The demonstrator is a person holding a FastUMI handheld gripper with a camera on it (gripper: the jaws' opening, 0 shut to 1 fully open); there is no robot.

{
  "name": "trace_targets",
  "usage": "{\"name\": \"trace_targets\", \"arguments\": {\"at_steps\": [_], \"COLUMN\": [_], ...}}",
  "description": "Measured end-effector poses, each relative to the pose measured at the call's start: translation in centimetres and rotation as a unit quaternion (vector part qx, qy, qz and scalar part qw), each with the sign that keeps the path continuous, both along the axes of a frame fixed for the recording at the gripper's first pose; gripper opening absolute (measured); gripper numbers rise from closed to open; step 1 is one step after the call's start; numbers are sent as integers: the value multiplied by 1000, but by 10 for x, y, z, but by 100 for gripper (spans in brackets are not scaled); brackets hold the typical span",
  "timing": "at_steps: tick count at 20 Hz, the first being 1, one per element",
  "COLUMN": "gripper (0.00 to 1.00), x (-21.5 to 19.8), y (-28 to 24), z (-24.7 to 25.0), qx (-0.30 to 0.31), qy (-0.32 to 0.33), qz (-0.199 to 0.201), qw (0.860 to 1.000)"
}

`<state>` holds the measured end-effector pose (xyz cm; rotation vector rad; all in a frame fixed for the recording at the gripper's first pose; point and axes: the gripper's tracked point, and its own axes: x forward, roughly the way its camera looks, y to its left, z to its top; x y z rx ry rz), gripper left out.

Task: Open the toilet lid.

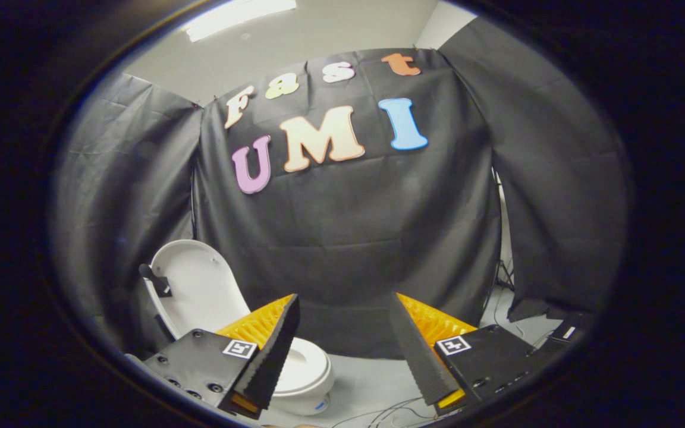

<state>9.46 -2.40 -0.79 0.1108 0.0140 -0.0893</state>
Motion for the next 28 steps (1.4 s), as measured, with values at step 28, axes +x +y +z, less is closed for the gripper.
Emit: {"name": "trace_targets", "arguments": {"at_steps": [28], "gripper": [88], "x": [-61], "y": [23], "z": [-16], "qx": [-43], "qy": [76], "qz": [47], "qw": [995]}}
